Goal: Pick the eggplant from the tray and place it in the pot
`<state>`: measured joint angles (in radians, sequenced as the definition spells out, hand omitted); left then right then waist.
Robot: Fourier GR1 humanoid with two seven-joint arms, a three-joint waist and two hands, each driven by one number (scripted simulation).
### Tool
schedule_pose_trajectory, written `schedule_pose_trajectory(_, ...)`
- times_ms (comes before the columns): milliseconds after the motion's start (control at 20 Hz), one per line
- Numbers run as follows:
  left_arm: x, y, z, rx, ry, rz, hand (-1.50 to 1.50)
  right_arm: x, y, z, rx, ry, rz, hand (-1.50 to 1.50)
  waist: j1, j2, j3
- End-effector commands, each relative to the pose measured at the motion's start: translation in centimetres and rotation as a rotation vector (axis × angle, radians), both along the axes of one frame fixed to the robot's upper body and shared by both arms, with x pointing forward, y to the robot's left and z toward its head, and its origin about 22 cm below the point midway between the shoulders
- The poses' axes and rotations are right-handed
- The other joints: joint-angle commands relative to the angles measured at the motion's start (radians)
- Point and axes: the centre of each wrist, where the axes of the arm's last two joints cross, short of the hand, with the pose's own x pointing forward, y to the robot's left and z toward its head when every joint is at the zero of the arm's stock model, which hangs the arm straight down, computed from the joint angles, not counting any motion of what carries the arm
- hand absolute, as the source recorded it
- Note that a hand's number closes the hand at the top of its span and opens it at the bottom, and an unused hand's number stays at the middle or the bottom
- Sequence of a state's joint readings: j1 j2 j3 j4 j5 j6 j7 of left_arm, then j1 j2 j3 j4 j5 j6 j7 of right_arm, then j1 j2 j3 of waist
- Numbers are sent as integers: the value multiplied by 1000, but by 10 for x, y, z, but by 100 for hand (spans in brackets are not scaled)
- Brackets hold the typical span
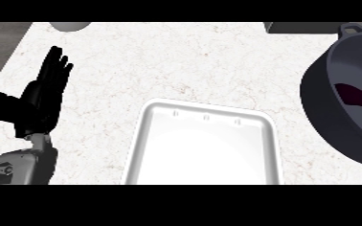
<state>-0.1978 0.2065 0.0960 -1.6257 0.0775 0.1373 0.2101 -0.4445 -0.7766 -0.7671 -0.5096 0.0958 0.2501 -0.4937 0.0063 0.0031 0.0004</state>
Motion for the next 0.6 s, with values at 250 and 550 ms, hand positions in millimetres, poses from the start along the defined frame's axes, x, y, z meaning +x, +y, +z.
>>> schedule_pose_trajectory(250,2,-2,8,-3,-8,2,0,-70,-54,20,16,10,34,-150,11,5,4)
schedule_pose_trajectory(550,3,9,4,-16,2,-14,0,-89,-60,13,4,17,28,-150,11,6,5)
